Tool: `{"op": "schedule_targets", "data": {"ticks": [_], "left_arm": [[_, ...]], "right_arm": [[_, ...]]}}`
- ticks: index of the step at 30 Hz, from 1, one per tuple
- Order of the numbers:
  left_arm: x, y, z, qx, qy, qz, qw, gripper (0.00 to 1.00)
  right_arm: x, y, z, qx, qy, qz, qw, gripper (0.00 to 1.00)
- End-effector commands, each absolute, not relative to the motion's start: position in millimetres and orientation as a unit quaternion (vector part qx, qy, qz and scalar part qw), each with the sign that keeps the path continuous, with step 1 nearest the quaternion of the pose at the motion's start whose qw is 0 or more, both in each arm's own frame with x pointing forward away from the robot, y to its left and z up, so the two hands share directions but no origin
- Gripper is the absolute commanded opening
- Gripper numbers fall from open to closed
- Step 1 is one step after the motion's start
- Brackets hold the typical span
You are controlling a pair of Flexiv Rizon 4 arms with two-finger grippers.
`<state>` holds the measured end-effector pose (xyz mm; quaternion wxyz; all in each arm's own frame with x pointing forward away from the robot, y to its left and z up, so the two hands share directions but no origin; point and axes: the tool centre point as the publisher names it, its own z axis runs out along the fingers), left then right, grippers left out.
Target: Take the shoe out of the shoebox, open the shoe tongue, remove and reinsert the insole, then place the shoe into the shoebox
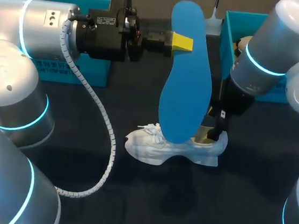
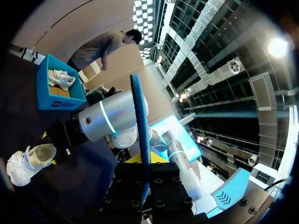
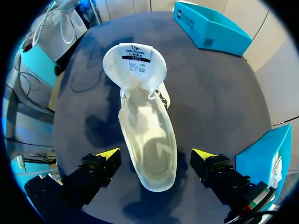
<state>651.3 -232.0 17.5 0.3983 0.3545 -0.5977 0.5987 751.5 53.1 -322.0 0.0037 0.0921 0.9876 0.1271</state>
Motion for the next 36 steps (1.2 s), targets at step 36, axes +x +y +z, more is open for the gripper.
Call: {"op": "schedule_targets", "data": {"ticks": [36], "left_arm": [[650.1, -232.3, 16.4, 0.355, -0.597, 0.6, 0.398, 0.0]], "right_arm": [[791.9, 90.1, -396.3, 0.009, 0.995, 0.087, -0.048, 0.75]]}}
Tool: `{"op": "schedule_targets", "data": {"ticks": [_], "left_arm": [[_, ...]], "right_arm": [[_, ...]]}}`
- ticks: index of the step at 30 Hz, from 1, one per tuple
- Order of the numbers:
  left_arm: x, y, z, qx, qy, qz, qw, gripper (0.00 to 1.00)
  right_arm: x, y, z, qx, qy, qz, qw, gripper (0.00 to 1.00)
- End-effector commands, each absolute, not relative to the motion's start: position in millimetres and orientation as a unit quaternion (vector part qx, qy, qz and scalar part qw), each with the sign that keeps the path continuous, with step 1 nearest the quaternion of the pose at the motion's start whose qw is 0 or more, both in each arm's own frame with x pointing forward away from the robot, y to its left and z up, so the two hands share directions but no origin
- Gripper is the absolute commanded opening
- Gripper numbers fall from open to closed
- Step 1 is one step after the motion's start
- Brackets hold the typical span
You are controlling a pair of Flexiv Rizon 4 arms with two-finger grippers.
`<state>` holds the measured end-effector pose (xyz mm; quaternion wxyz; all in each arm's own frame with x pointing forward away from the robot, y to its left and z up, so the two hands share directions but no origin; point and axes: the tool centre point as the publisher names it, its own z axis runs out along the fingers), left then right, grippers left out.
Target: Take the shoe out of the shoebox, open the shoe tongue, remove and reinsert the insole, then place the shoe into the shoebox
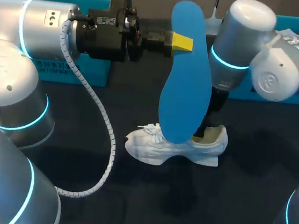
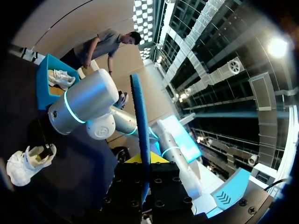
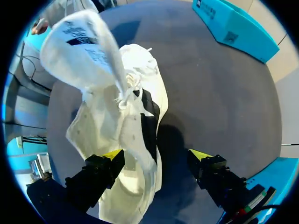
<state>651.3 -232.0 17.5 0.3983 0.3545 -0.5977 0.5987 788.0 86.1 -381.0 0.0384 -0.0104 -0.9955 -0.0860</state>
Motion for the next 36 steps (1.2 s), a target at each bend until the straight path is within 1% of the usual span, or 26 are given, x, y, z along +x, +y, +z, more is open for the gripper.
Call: {"op": "schedule_targets", "data": {"ticks": [1, 3, 4, 8, 9, 10, 11, 12, 13, 17, 21, 22, 25, 30, 36], "left_arm": [[650.1, -232.3, 16.4, 0.355, -0.597, 0.6, 0.398, 0.0], [650.1, -232.3, 16.4, 0.355, -0.597, 0.6, 0.398, 0.0], [650.1, -232.3, 16.4, 0.355, -0.597, 0.6, 0.398, 0.0], [650.1, -232.3, 16.4, 0.355, -0.597, 0.6, 0.398, 0.0], [650.1, -232.3, 16.4, 0.355, -0.597, 0.6, 0.398, 0.0], [650.1, -232.3, 16.4, 0.355, -0.597, 0.6, 0.398, 0.0], [650.1, -232.3, 16.4, 0.355, -0.597, 0.6, 0.398, 0.0], [650.1, -232.3, 16.4, 0.355, -0.597, 0.6, 0.398, 0.0], [650.1, -232.3, 16.4, 0.355, -0.597, 0.6, 0.398, 0.0], [650.1, -232.3, 16.4, 0.355, -0.597, 0.6, 0.398, 0.0], [650.1, -232.3, 16.4, 0.355, -0.597, 0.6, 0.398, 0.0], [650.1, -232.3, 16.4, 0.355, -0.597, 0.6, 0.398, 0.0], [650.1, -232.3, 16.4, 0.355, -0.597, 0.6, 0.398, 0.0], [650.1, -232.3, 16.4, 0.355, -0.597, 0.6, 0.398, 0.0], [650.1, -232.3, 16.4, 0.355, -0.597, 0.6, 0.398, 0.0]], "right_arm": [[791.8, 90.2, -397.2, -0.009, -0.995, -0.088, 0.049, 0.71], [791.0, 90.4, -398.1, -0.01, -0.995, -0.084, 0.053, 0.54], [790.7, 90.3, -398.3, -0.01, -0.995, -0.084, 0.053, 0.49], [787.2, 88.1, -397.0, -0.013, -0.995, -0.078, 0.054, 0.42], [785.6, 88.0, -397.3, -0.013, -0.995, -0.078, 0.055, 0.37], [784.6, 88.2, -397.6, -0.014, -0.995, -0.079, 0.057, 0.31], [782.3, 89.0, -398.9, -0.014, -0.995, -0.081, 0.062, 0.2], [781.1, 89.6, -399.5, -0.013, -0.994, -0.082, 0.064, 0.13], [780.1, 90.3, -400.1, -0.013, -0.994, -0.081, 0.069, 0.0], [773.6, 88.1, -397.3, -0.047, -0.99, -0.092, 0.097, 0.0], [765.9, 85.0, -380.3, -0.095, -0.983, -0.096, 0.126, 0.0], [763.8, 84.8, -376.6, -0.111, -0.979, -0.091, 0.143, 0.0], [756.1, 85.6, -366.5, -0.149, -0.971, -0.101, 0.159, 0.0], [739.6, 91.0, -358.6, -0.241, -0.947, -0.149, 0.149, 0.0], [725.8, 104.3, -359.5, -0.36, -0.906, -0.17, 0.146, 0.0]]}}
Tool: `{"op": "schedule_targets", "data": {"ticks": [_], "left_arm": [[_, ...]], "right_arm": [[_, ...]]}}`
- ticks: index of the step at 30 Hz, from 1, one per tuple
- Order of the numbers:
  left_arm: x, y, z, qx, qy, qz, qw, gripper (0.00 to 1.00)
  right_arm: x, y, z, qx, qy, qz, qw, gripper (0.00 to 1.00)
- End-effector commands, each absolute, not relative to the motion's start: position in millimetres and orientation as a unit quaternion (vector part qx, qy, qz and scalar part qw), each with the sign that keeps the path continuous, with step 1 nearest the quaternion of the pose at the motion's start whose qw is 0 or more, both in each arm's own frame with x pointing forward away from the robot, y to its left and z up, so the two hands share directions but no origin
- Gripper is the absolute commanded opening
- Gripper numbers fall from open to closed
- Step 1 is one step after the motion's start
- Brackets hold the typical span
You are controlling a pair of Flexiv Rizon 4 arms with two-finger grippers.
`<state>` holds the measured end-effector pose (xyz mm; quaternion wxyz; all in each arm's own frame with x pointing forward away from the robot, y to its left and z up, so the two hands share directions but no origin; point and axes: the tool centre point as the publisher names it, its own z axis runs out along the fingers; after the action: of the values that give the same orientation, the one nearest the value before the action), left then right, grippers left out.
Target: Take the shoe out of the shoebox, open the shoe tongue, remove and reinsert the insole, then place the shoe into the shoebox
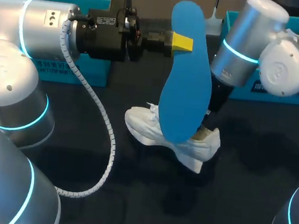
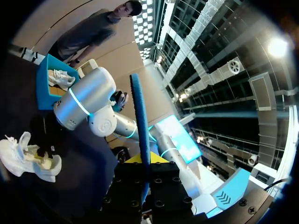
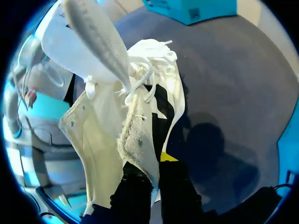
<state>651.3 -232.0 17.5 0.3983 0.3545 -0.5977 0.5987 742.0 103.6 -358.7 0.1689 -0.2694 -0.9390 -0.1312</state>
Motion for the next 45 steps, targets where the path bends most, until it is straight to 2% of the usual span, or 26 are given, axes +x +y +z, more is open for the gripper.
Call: {"op": "schedule_targets", "data": {"ticks": [1, 4, 19, 22, 31, 45], "left_arm": [[650.1, -232.3, 16.4, 0.355, -0.597, 0.6, 0.398, 0.0], [650.1, -232.3, 16.4, 0.355, -0.597, 0.6, 0.398, 0.0], [650.1, -232.3, 16.4, 0.355, -0.597, 0.6, 0.398, 0.0], [650.1, -232.3, 16.4, 0.355, -0.597, 0.6, 0.398, 0.0], [650.1, -232.3, 16.4, 0.355, -0.597, 0.6, 0.398, 0.0], [650.1, -232.3, 16.4, 0.355, -0.597, 0.6, 0.398, 0.0]], "right_arm": [[725.1, 107.4, -359.2, -0.37, -0.9, -0.171, 0.152, 0.0], [721.9, 115.3, -359.1, -0.407, -0.882, -0.18, 0.154, 0.0], [723.5, 117.8, -358.2, -0.389, -0.892, -0.179, 0.149, 0.0], [717.1, 121.2, -352.4, -0.453, -0.857, -0.219, 0.109, 0.0], [701.1, 125.9, -348.9, -0.601, -0.769, -0.216, 0.042, 0.0], [701.9, 125.1, -346.7, -0.584, -0.786, -0.198, 0.043, 0.0]]}}
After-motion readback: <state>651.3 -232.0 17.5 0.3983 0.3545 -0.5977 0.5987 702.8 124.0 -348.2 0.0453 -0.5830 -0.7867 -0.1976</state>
